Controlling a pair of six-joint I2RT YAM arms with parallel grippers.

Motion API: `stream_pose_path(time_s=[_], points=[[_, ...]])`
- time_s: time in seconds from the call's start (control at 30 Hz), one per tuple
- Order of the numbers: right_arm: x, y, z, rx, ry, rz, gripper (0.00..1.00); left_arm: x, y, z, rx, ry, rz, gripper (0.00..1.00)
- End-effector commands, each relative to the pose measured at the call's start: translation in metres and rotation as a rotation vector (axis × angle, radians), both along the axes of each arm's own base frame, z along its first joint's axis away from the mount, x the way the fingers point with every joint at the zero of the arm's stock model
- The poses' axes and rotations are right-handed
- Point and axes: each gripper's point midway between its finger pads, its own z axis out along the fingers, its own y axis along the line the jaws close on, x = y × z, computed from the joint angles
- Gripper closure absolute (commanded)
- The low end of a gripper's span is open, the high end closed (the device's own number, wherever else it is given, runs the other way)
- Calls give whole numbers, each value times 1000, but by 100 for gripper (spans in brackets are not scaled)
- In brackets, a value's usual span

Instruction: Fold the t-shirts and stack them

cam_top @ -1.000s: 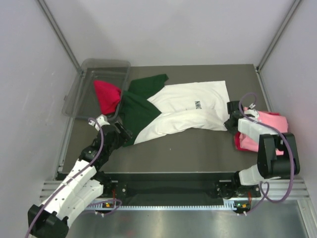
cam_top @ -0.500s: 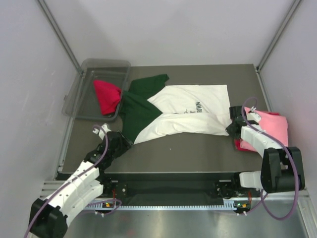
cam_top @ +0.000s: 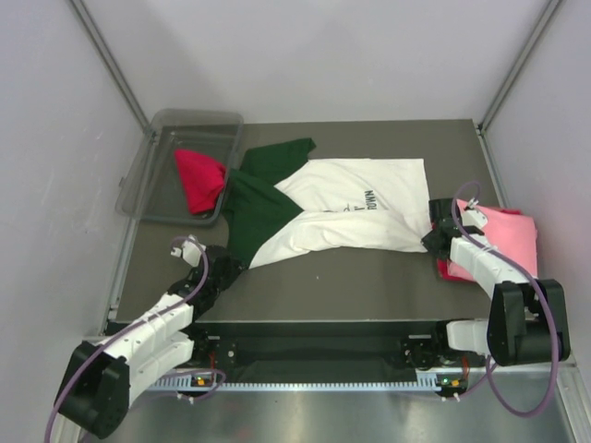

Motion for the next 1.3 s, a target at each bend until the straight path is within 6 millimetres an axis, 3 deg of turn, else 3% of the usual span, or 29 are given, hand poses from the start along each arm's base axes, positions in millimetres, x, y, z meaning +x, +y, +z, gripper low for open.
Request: stream_pose_path(time_s=[0.0, 0.07, 0.17, 0.23, 0.47, 0.6, 0.8, 0.97, 1.27], points=[[2, 0, 8, -18, -25, 19, 100, 13, 8, -3, -28, -54, 115, 57], [2, 1, 8, -11, -27, 19, 100, 14, 12, -7, -28, -67, 148, 65], [1, 1, 8, -7, -20, 18, 100, 14, 26, -8, 31, -74, 196, 90], [0, 0, 8, -12, -8, 13, 100, 19, 39, 3, 88, -103, 245, 100], [-12, -4, 9, -34, 32, 6, 100, 13, 68, 38, 227, -118, 312, 100], [-22, -5, 10, -31, 36, 1, 100, 11, 74, 52, 225, -144, 315, 100], [-41, -7, 8, -24, 18, -16, 100, 2, 77, 60, 221, -140, 316, 100], [-52, -9, 8, -29, 26, -17, 100, 0, 73, 54, 212, -117, 287, 100], [-43, -10, 48, -43, -42, -2, 100, 3, 77, 94, 257, -156, 270, 100]])
